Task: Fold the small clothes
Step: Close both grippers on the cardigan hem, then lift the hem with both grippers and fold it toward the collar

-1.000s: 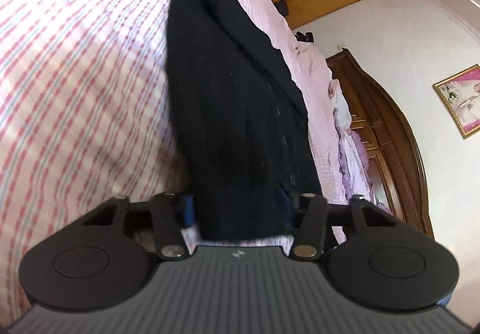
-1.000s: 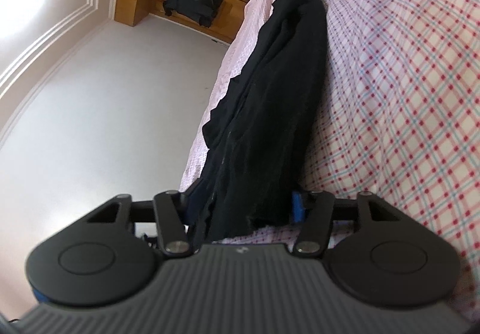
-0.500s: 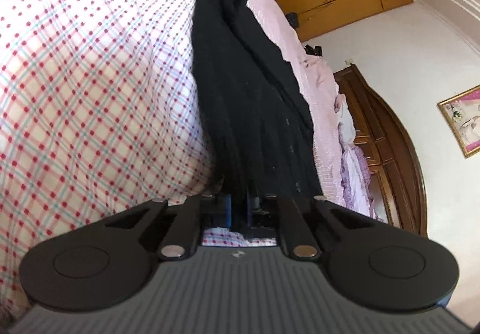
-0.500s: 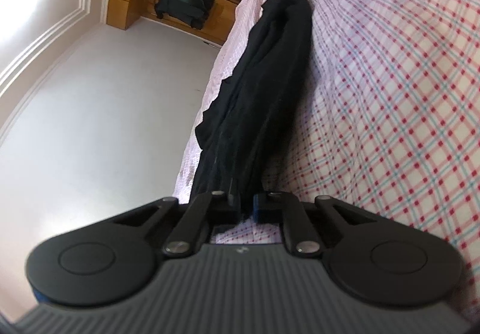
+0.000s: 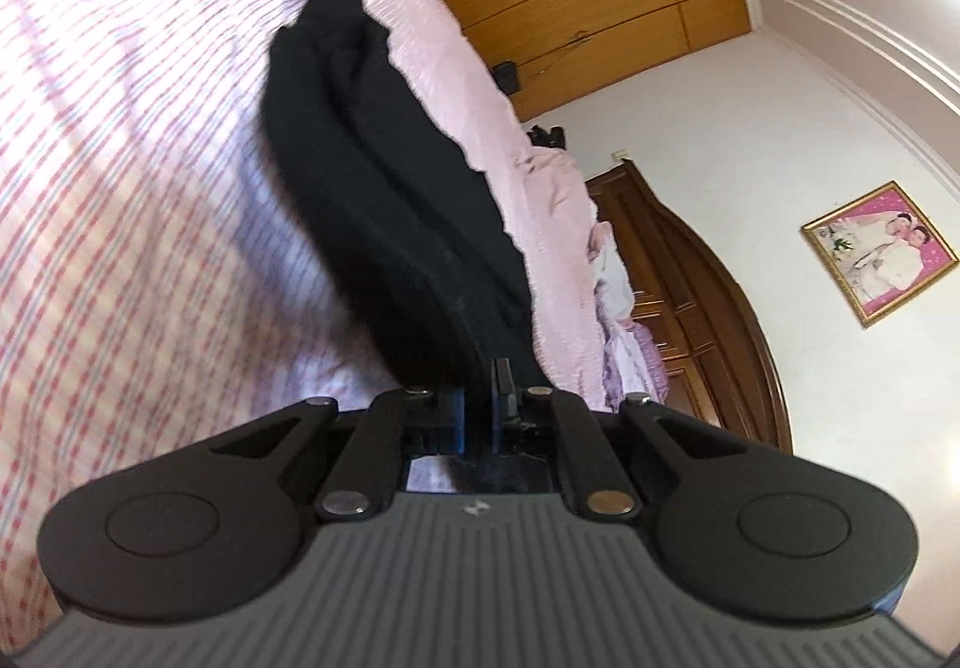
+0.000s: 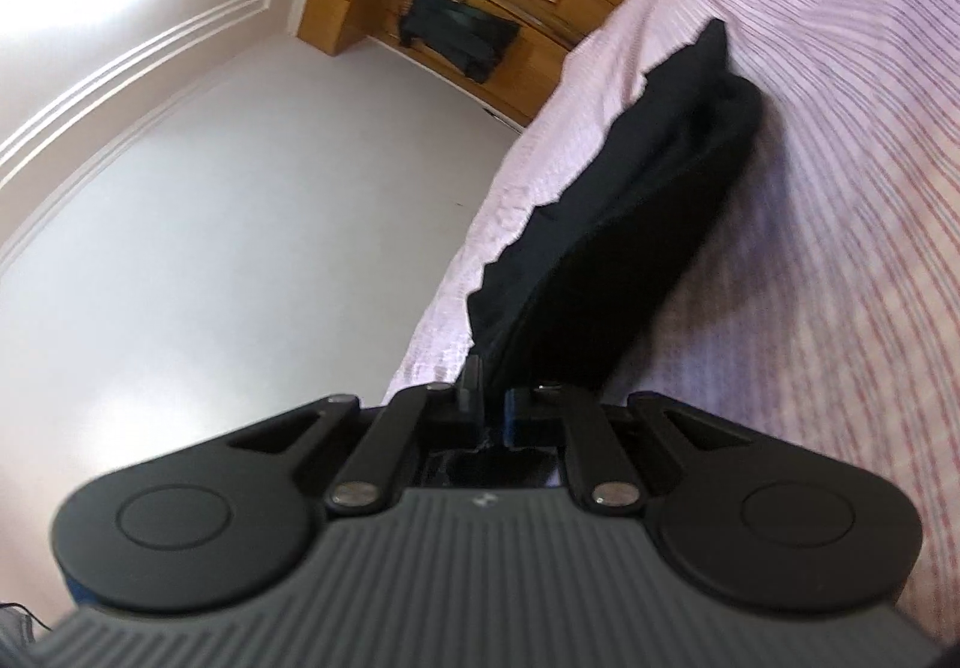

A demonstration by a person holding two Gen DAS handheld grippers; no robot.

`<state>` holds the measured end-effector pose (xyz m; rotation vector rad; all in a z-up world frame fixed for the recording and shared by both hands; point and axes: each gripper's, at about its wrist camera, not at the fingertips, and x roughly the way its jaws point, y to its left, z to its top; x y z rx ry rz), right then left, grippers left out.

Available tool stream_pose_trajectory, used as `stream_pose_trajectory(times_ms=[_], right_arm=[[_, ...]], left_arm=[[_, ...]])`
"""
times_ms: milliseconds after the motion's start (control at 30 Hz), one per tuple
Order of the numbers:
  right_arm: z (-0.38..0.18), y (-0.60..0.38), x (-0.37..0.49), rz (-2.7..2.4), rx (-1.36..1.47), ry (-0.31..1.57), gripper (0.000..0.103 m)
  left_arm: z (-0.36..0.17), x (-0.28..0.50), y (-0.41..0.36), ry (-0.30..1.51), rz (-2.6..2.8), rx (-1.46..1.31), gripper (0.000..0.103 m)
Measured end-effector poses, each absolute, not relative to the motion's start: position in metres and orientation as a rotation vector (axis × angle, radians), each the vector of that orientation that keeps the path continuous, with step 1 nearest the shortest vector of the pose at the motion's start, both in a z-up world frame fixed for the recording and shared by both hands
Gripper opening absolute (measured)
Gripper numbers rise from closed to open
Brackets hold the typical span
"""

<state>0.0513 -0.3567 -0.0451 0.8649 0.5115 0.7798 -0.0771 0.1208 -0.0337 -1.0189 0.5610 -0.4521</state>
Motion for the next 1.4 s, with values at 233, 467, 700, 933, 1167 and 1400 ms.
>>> stream_pose_trajectory(times_ms=[233, 467, 700, 933, 1167, 1400], right_arm=[[-0.027, -0.35, 0.073, 0.797, 0.861, 0.443, 0.008], [-0.015, -0.346, 0.104, 0.8, 0.875, 0.393, 0.008], [0.007, -0.338, 0.145, 0.811, 0.834, 0.329, 0.008], [0.023, -0.333, 0.195, 0.797, 0.811, 0.262, 0.008], [0.007, -0.327, 0.26, 0.735, 0.843, 0.284, 0.008], [0.002, -0.315, 0.311, 0.749, 0.828, 0.301, 0.008]], left_arm=[[-0.011, -0.058, 0.128, 0.501, -0.451, -0.997, 0.008], [0.008, -0.032, 0.135, 0.47, -0.439, -1.001, 0.008], [0.032, 0.007, 0.142, 0.428, -0.428, -0.97, 0.008], [0.058, 0.067, 0.148, 0.35, -0.441, -0.946, 0.008], [0.05, 0.137, 0.148, 0.325, -0.462, -0.922, 0.008], [0.044, 0.186, 0.155, 0.347, -0.462, -0.872, 0.008]])
